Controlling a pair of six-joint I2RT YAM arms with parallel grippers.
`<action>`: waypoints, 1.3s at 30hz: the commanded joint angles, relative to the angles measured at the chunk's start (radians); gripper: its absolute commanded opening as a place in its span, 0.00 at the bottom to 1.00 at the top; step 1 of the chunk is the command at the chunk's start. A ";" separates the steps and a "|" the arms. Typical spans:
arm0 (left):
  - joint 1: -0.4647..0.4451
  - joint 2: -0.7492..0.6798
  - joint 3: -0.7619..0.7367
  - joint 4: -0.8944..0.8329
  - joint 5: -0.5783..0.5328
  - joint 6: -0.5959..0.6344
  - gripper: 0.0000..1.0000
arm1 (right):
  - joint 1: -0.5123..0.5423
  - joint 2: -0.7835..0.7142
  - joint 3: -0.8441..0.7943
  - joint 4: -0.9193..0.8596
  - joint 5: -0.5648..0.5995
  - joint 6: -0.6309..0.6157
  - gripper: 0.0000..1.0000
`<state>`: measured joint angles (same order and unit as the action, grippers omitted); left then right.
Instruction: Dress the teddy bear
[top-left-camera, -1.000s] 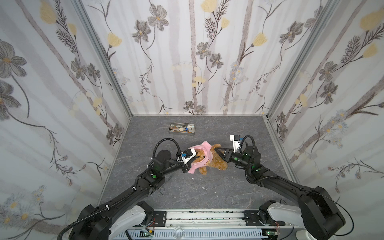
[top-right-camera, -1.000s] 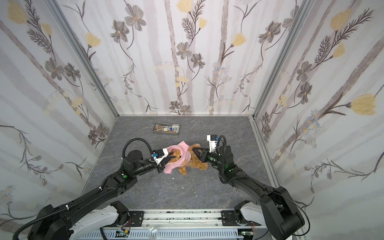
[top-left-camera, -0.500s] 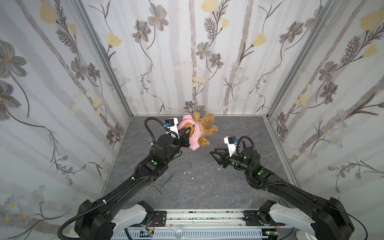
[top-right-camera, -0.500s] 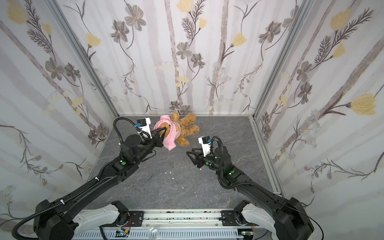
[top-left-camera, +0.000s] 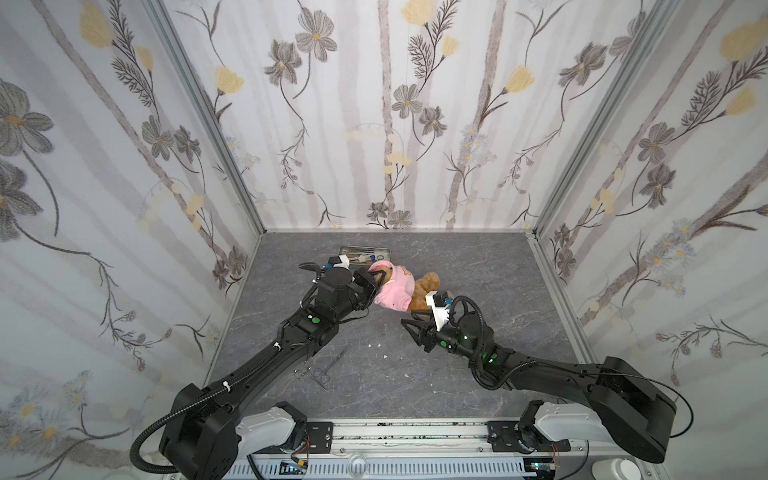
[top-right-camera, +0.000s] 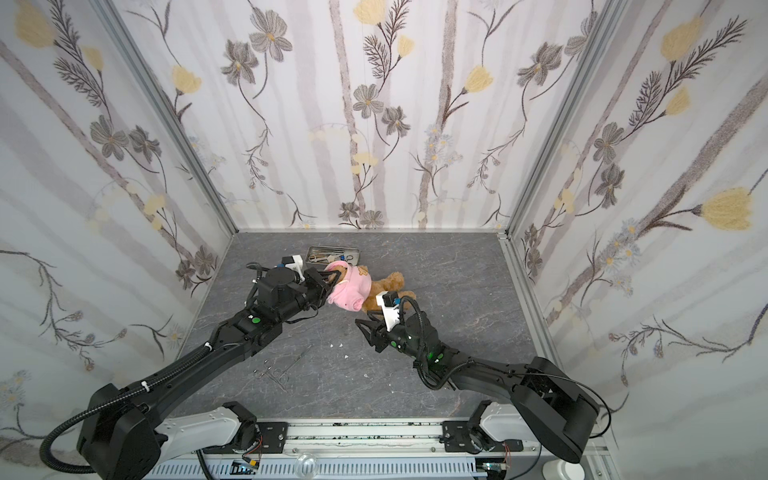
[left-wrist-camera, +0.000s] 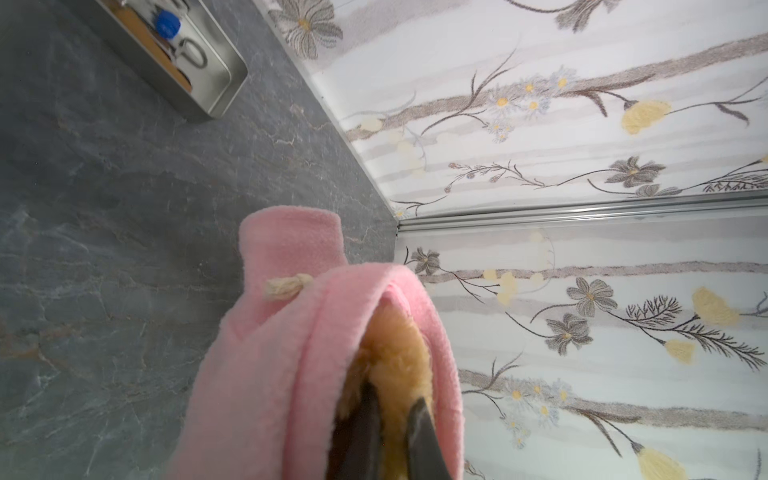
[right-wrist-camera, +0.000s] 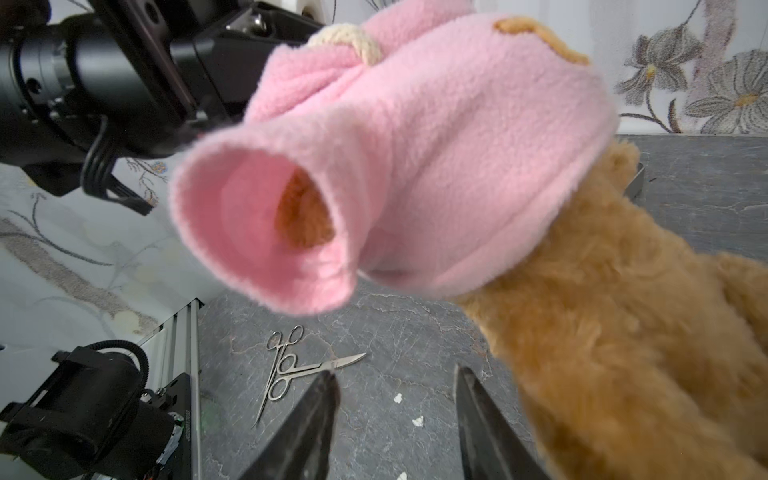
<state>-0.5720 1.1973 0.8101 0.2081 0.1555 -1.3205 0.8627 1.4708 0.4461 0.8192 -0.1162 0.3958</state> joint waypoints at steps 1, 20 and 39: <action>0.000 0.016 -0.017 0.125 0.070 -0.138 0.00 | 0.002 0.048 0.014 0.122 0.089 0.061 0.47; -0.002 0.049 -0.058 0.191 0.111 -0.179 0.00 | -0.018 0.243 0.039 0.377 0.033 0.226 0.20; 0.073 0.053 -0.051 0.226 0.167 -0.207 0.00 | -0.002 0.185 -0.058 -0.036 0.365 0.238 0.00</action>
<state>-0.5114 1.2530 0.7456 0.3294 0.3023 -1.5150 0.8627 1.6646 0.4061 0.8997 0.1329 0.6518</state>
